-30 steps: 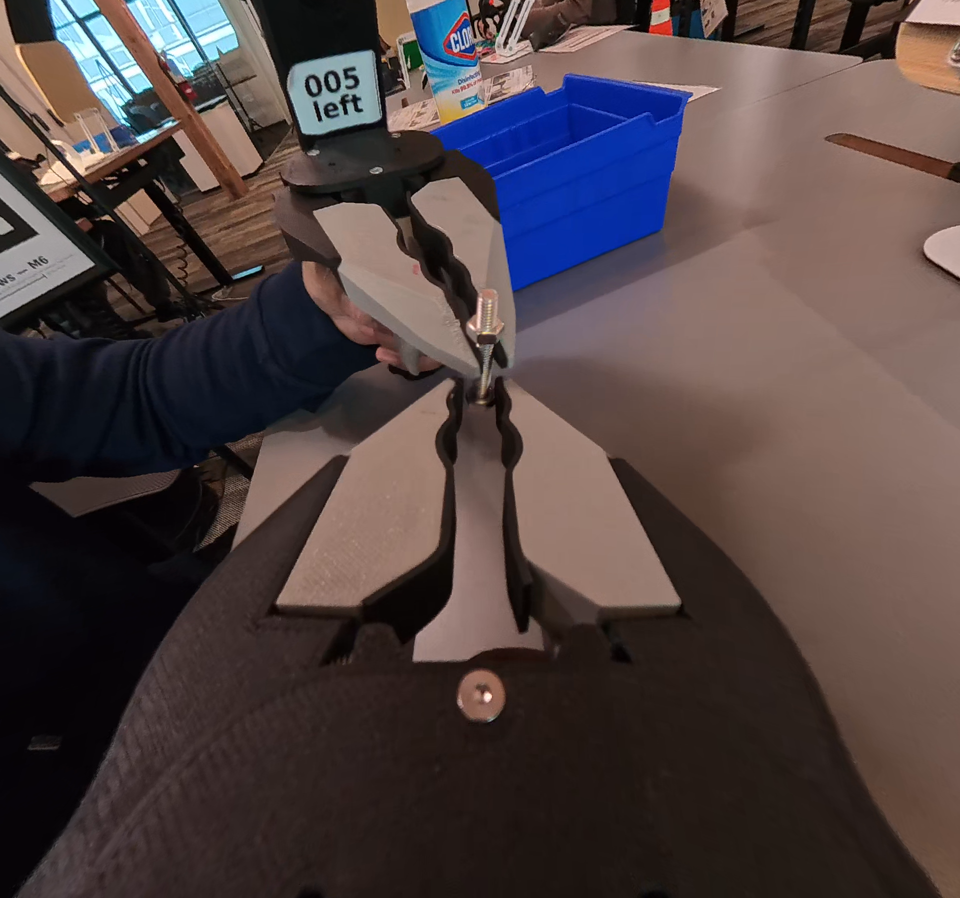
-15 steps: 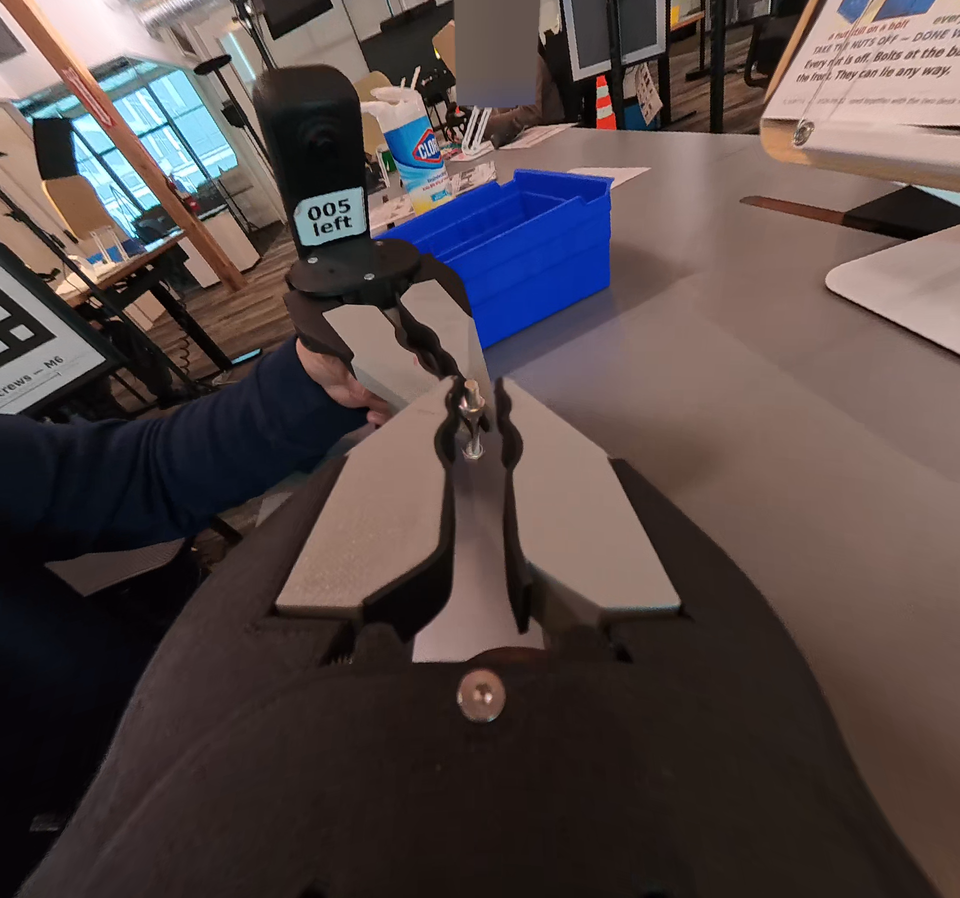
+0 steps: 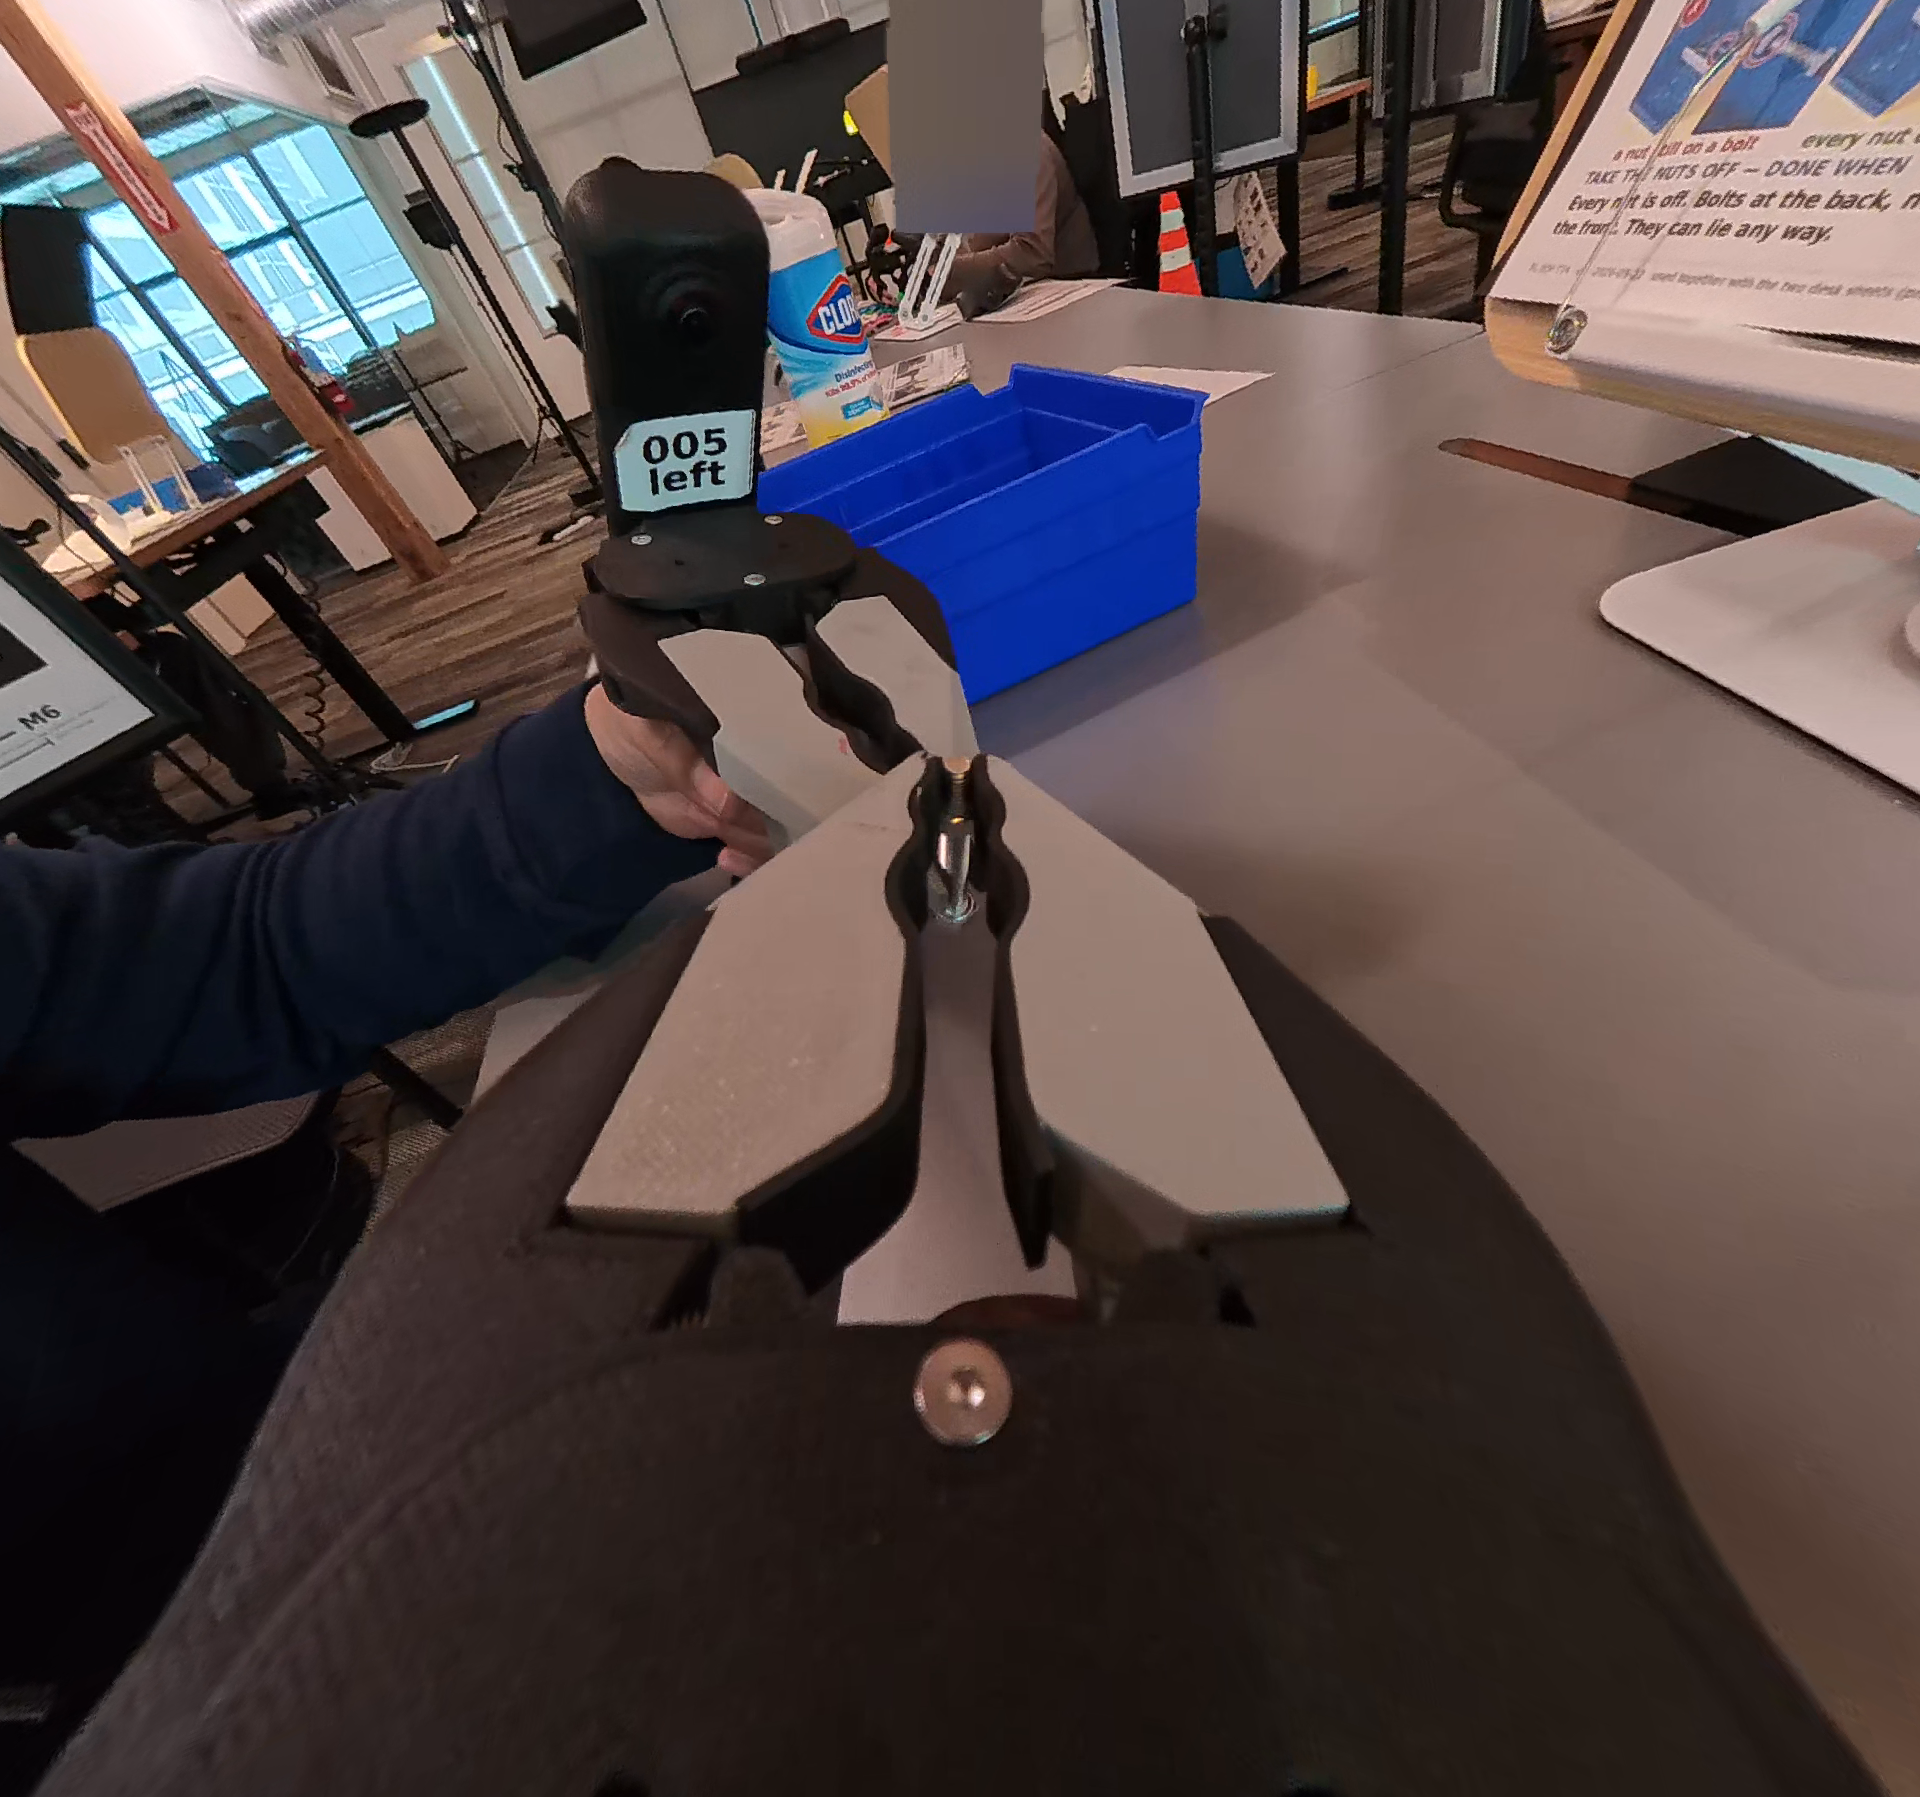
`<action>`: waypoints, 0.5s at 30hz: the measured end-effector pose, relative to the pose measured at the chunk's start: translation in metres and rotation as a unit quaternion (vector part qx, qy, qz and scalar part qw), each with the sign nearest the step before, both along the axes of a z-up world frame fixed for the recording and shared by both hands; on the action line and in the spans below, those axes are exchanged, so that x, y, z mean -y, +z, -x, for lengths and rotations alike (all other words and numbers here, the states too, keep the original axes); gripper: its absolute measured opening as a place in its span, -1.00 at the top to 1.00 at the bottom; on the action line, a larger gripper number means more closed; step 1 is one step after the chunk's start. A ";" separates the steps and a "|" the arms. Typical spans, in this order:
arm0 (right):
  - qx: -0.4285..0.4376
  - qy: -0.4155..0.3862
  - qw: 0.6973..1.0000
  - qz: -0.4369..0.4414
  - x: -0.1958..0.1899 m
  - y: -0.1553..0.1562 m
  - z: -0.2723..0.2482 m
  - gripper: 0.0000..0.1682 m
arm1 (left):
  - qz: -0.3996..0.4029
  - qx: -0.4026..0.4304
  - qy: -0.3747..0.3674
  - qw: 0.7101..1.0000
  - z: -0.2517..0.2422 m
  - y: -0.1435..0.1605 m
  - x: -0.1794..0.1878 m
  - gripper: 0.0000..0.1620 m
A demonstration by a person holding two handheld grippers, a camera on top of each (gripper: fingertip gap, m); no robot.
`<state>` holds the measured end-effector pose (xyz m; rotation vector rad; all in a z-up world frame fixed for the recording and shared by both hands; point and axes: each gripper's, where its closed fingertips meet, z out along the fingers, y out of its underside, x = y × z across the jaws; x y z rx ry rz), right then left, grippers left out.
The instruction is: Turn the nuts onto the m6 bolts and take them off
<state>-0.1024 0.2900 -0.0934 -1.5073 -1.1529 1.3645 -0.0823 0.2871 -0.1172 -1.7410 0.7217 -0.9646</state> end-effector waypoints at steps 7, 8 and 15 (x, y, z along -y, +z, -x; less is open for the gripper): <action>-0.027 0.017 0.999 0.028 0.006 0.006 0.002 0.98 | -0.023 0.000 -0.007 1.000 -0.004 0.005 0.003 0.97; -0.026 0.018 0.999 0.028 0.006 0.006 0.002 0.98 | -0.025 -0.006 -0.005 1.000 -0.004 0.004 0.003 0.97; -0.009 0.001 1.000 -0.008 0.004 0.002 0.005 0.74 | -0.022 -0.015 0.014 1.000 -0.002 0.000 -0.003 0.97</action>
